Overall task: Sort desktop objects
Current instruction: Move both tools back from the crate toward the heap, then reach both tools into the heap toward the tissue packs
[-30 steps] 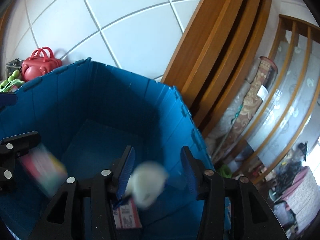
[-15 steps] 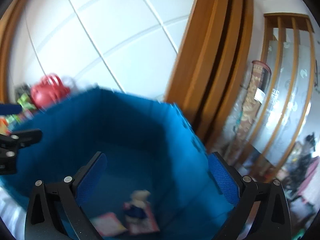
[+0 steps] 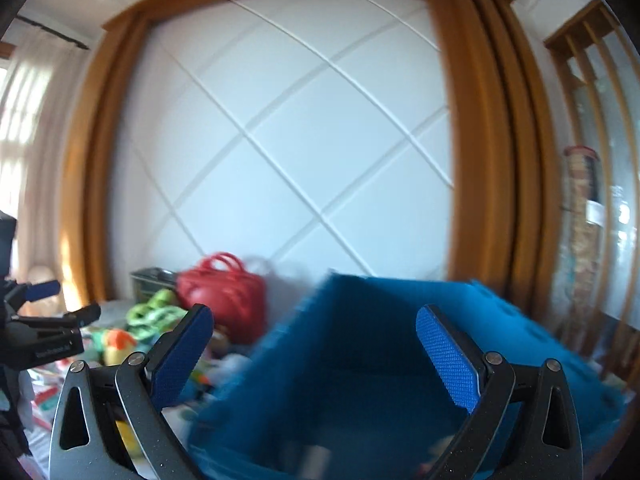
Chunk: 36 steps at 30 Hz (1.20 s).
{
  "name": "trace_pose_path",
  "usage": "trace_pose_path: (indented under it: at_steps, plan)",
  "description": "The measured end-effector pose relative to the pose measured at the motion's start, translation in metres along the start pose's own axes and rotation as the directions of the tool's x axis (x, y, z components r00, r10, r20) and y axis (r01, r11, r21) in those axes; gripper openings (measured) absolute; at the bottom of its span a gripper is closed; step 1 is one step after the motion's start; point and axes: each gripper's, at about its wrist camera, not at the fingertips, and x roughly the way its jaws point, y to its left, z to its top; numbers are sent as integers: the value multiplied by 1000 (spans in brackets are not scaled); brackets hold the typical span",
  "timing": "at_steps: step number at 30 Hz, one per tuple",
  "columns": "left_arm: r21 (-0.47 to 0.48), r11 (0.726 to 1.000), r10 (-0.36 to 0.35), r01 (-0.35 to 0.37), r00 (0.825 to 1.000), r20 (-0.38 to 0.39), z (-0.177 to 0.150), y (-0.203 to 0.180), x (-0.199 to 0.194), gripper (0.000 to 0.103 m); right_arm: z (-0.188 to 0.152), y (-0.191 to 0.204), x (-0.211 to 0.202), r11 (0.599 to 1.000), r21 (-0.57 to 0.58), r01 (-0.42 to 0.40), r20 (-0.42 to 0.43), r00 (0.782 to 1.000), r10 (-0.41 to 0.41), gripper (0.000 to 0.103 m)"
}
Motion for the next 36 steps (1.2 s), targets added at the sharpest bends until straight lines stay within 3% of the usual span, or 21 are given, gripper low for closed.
trace_pose_path:
  at_steps: [3,5,9,11,13,15,22,26,33,36]
  plan:
    - [-10,994,105,-106,992,-75,-20,52,15,78,-6,39,4,996,4,-94,7,996,94,103]
    - [-26,989,138,-142,983,-121,-34,84,24,78,-11,63,10,988,-5,-155,-12,988,155,103]
    - [-59,981,172,-187,963,-206,-65,140,44,78,-38,115,35,971,2,-238,-130,963,236,103]
    - [-79,975,184,-209,950,-251,-83,168,55,78,-55,132,45,967,11,-253,-187,950,251,103]
    - [-92,970,188,-226,934,-303,-103,194,68,78,-72,158,54,968,-54,-246,-222,948,228,103]
    - [-96,966,192,-239,917,-349,-117,214,77,78,-94,182,62,962,-70,-265,-311,922,231,103]
    - [-91,973,151,-212,883,-444,-161,252,100,78,-129,220,86,960,-21,-280,-442,863,243,103]
    - [-112,972,132,-204,880,-457,-170,267,105,78,-133,236,97,961,-14,-276,-465,853,238,103]
    - [-120,957,178,-262,865,-469,-175,314,110,78,-129,258,117,958,-11,-286,-493,835,244,103]
    - [-126,963,157,-237,878,-452,-163,319,114,78,-124,269,130,955,-13,-296,-499,830,251,103]
